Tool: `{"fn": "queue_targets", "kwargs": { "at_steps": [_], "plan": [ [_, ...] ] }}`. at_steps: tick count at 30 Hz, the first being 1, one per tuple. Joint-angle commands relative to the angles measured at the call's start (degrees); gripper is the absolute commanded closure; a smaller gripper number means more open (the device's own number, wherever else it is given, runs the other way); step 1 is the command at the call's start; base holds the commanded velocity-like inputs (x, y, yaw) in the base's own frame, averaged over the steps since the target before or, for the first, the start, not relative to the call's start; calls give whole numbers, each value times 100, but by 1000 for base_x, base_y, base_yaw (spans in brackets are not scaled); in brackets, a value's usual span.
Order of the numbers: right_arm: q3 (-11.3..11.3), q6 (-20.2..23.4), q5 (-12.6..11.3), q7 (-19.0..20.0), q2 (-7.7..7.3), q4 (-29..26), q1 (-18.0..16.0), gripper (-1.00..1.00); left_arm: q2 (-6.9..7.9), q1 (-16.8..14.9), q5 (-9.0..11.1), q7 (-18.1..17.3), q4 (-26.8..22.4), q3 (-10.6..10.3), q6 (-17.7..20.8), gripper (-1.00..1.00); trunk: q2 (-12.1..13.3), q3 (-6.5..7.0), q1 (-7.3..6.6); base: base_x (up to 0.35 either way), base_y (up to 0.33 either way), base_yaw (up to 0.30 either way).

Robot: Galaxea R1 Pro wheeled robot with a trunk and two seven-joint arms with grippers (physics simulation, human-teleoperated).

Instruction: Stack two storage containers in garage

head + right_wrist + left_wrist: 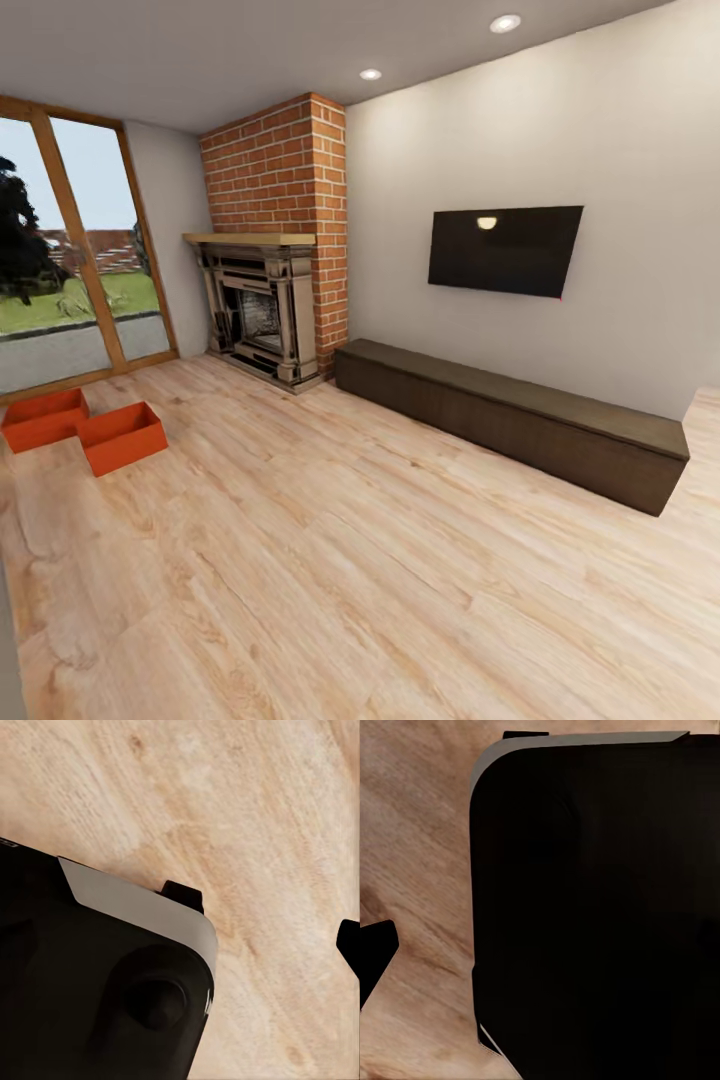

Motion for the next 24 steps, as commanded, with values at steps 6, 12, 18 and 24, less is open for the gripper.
{"fn": "queue_targets", "kwargs": {
  "at_steps": [6,12,18,24],
  "plan": [
    [51,-24,-52,-11,3,11,-4,-100,0,-2,11,2,0,4,-10,-100,-2,-5,3,322,0,20],
    [55,-24,-55,-11,3,11,-4,-100,-2,-2,11,2,-1,4,-10,-100,-2,-5,3,322,0,1],
    [56,-24,-60,-11,3,11,-4,-100,-3,-2,11,2,-1,4,-10,-100,-2,-5,3,322,0,0],
    [61,-26,-63,-11,-5,11,-4,-100,0,-2,11,2,0,4,-10,-100,-2,-5,3,322,0,0]
  ]
}}
